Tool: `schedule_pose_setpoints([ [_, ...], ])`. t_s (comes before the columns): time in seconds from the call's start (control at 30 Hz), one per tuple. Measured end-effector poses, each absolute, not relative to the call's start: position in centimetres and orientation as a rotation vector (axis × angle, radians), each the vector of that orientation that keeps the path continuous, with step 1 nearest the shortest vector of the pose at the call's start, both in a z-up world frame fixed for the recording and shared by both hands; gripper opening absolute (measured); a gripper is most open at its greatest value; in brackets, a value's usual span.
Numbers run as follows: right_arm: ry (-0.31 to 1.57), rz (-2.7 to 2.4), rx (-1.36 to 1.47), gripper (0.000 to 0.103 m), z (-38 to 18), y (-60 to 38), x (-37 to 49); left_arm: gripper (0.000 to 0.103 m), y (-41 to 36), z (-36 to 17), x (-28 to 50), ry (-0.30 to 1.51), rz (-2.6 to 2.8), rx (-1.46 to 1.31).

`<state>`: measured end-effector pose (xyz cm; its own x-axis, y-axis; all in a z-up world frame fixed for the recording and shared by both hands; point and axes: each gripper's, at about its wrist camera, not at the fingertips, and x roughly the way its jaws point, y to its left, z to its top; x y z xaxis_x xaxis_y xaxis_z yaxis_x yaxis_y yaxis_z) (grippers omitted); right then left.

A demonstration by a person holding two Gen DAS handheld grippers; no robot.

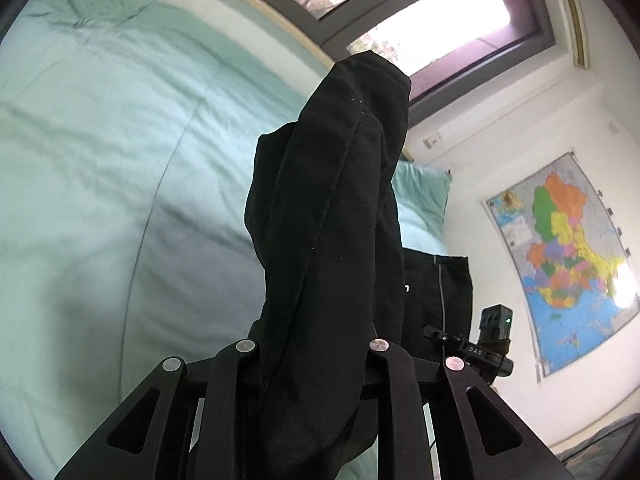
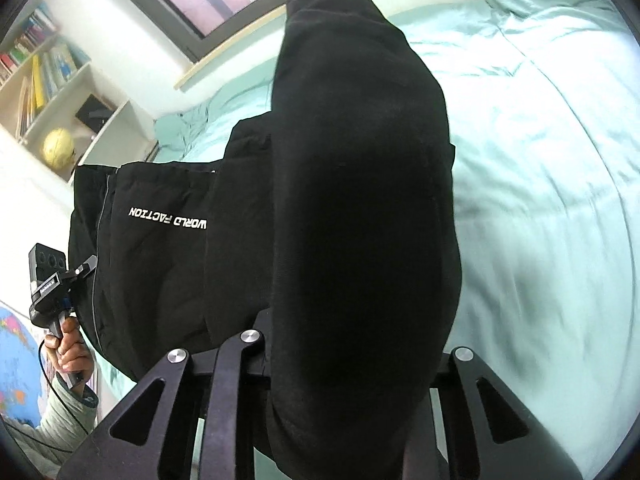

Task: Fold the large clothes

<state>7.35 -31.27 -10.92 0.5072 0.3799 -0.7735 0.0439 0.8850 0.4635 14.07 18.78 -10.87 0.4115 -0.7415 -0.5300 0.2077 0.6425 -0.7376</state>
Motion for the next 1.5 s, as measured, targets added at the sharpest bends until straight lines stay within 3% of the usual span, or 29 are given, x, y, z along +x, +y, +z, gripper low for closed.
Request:
schedule_pose_setpoints([
  [0.17,1.149,0.173,0.457,0.028,-13.5,-30.4,2.8,0.022,19.4,-15.4,10.2,1.103,-0.593,-0.674],
  [0.33,1.265,0.088,0.476,0.030,-20.0,-30.6,1.0,0.024,20.5,-22.4,8.5,1.207,-0.434,-0.671],
  [0.43,1.269,0.028,0.576,0.041,-22.6,-32.5,0.8,0.035,23.2,-27.3,8.8,1.276,-0.313,-0.778],
  [0.5,1.282,-0.006,0.641,0.052,-24.1,-34.0,0.8,0.052,25.1,-30.1,9.1,1.313,-0.274,-0.882],
  [0.57,1.312,-0.041,0.681,0.061,-25.4,-34.9,0.4,0.056,26.5,-31.7,9.3,1.335,-0.280,-0.975],
  [0.67,1.319,-0.054,0.755,0.063,-25.9,-37.1,-0.7,0.056,27.8,-30.6,9.3,1.336,-0.269,-0.975],
  [0.73,1.304,-0.070,0.794,0.069,-25.5,-38.2,-1.4,0.056,28.7,-27.6,8.9,1.295,-0.219,-0.859],
  [0.9,1.250,-0.171,0.601,0.072,-19.6,-39.4,-2.4,0.055,27.0,-18.0,7.0,1.118,-0.174,-0.530],
  [0.97,1.197,-0.098,0.488,0.073,-16.6,-35.7,-2.1,0.055,25.3,-16.5,6.5,1.099,-0.234,-0.479],
  [1.13,1.219,-0.019,0.356,0.074,-18.0,-26.5,-1.6,0.056,17.7,-19.4,6.6,1.237,-0.311,-0.247],
  [1.3,1.399,-0.143,0.251,0.076,-26.3,-22.2,1.0,0.060,14.2,-25.8,6.5,1.337,-0.245,-0.105],
  [1.5,1.438,-0.169,0.229,0.078,-25.8,-21.5,2.1,0.061,14.2,-23.5,7.1,1.329,-0.216,-0.048],
])
